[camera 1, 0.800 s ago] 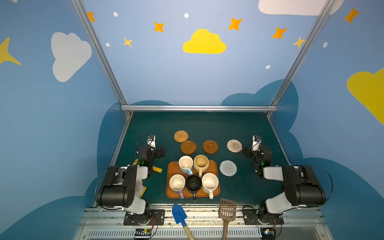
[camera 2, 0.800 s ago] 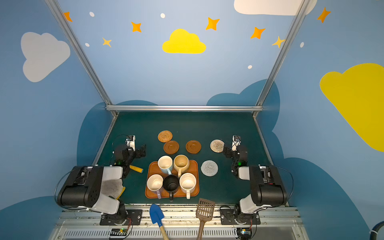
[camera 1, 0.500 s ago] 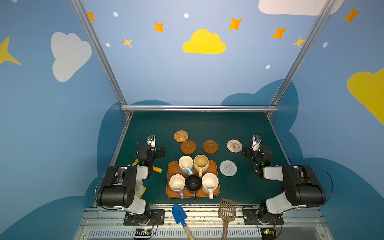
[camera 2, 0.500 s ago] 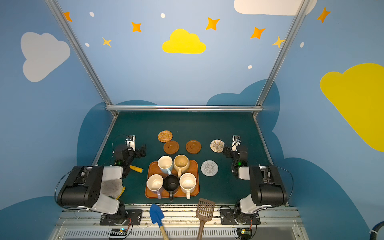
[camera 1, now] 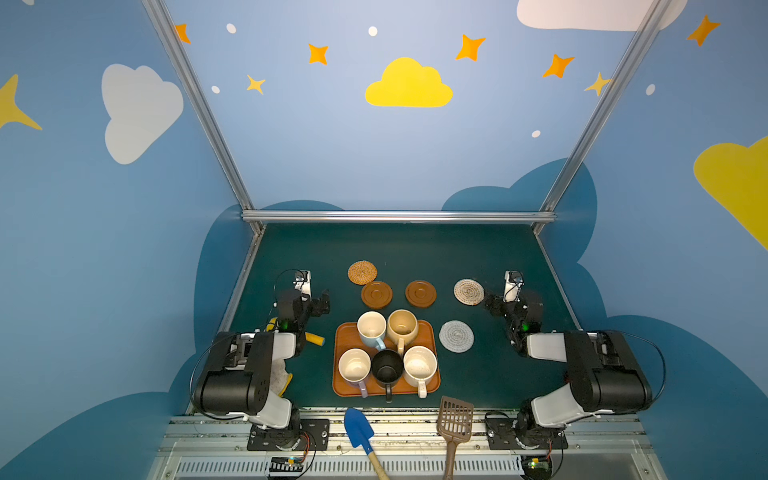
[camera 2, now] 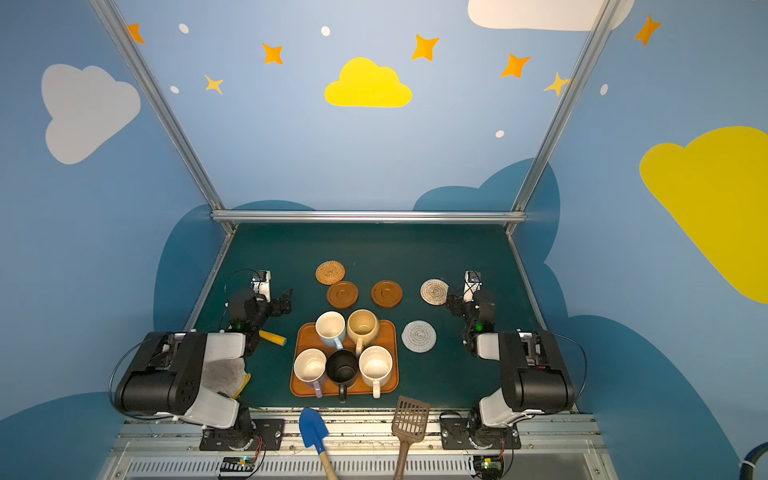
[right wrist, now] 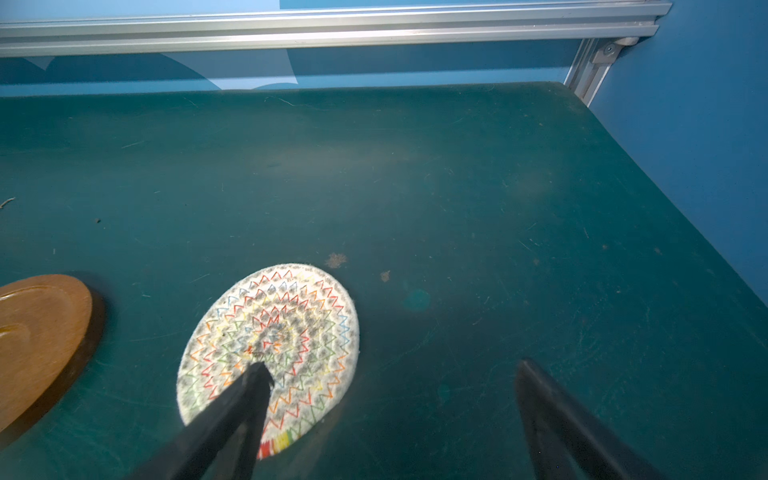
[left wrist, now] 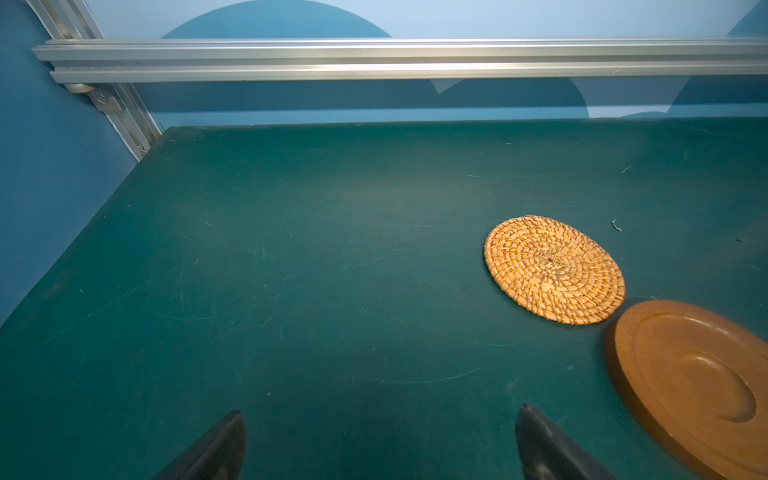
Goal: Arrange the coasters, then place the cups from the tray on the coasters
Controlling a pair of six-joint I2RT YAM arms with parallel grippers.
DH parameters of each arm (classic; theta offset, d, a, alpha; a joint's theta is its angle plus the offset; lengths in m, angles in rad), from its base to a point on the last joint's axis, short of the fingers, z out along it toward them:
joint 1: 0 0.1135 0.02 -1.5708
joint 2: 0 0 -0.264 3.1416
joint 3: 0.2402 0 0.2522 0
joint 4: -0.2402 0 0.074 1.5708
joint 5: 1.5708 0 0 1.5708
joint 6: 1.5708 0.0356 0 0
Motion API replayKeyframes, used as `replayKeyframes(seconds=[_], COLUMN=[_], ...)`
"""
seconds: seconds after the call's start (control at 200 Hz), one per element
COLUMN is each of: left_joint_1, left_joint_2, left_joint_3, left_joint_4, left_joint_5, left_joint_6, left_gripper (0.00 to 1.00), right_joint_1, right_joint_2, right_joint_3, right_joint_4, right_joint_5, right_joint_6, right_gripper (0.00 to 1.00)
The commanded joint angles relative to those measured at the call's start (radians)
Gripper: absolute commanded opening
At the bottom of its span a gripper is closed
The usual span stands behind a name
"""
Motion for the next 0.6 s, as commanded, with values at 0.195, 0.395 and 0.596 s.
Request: replayKeyframes(seconds=[0.195,0.395,0.596], left_joint_1=[0.006,0.005,0.006], left_joint_2=[0.008,-0.114,-0.331], left_joint_3=[0.010,0.019,0.126], left_joint_4=[-0.011,-0.108,-0.400], left_joint_5=[0.007,-0.060,-0.100], left_joint_6=[-0.001,-0.030,-0.111], left_gripper=[1.00,1.00,1.00], right_joint_1=[-0.006,-0.006,0.006], right_joint_2=[0.001,-0.043,-0.205], right_joint_3=[0.010,0.040,0.138], right_joint_4=[-0.006,-0.081,-0.424], right_joint_5=[-0.014,-0.042,-0.054], right_joint_6=[-0.002,-0.011,0.030], right_gripper=[0.94,0.95,0.94])
